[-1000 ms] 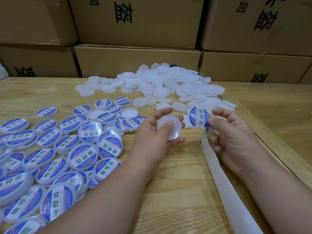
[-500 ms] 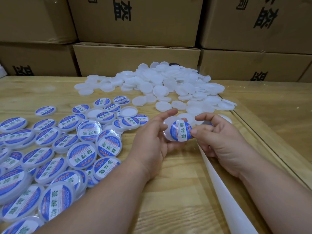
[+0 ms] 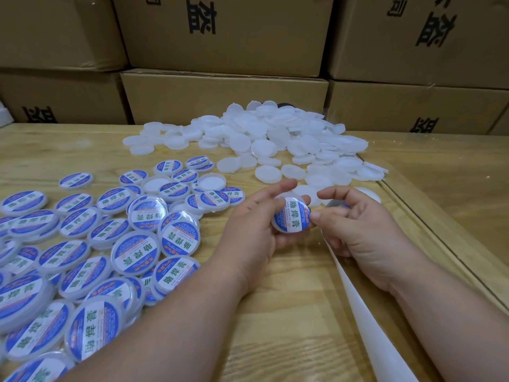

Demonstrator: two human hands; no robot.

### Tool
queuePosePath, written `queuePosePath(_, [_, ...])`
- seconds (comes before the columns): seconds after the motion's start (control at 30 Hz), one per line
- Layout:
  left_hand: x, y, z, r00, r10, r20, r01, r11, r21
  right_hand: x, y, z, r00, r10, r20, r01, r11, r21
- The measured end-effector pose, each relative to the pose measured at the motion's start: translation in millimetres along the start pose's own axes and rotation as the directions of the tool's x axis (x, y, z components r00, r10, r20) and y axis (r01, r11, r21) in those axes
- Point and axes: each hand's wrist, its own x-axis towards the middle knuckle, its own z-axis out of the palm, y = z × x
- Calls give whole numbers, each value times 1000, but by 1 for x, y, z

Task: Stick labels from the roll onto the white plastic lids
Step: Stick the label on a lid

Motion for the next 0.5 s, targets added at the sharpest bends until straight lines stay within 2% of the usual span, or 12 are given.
queuePosePath(0.5, [4, -8, -2, 998, 68, 16, -70, 990, 120, -1, 1, -2, 1000, 15, 6, -14, 999, -36])
